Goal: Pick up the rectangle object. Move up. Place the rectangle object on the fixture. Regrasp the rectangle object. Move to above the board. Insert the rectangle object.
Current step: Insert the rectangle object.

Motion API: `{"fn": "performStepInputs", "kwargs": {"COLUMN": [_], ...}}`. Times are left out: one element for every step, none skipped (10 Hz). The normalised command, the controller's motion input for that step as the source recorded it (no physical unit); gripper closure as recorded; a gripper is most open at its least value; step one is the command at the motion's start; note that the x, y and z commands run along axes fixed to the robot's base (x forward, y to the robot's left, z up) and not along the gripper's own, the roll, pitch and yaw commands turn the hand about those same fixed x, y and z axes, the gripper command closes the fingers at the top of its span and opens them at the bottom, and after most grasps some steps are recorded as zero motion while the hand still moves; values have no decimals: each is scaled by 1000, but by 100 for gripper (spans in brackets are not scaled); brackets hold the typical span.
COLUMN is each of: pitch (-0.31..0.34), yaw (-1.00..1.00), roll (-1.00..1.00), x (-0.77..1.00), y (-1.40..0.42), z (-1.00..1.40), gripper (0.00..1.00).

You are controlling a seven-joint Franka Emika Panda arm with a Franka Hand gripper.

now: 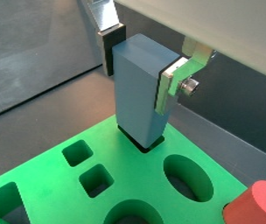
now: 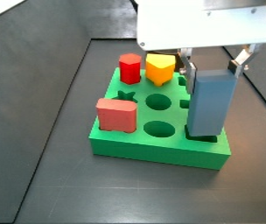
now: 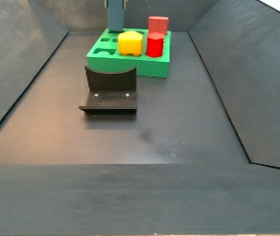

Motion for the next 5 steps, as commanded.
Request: {"fn": "performStepInputs", "kwargs": {"pitch": [0, 0, 0, -4, -17], "yaw": [-29, -29, -63, -71, -129], "roll": [0, 0, 0, 0, 0], "x": [0, 0, 0, 0, 0], "y": [0, 0, 0, 0, 0], "z": [-123, -123, -143, -126, -151], "gripper": [100, 100, 100, 100, 100]}}
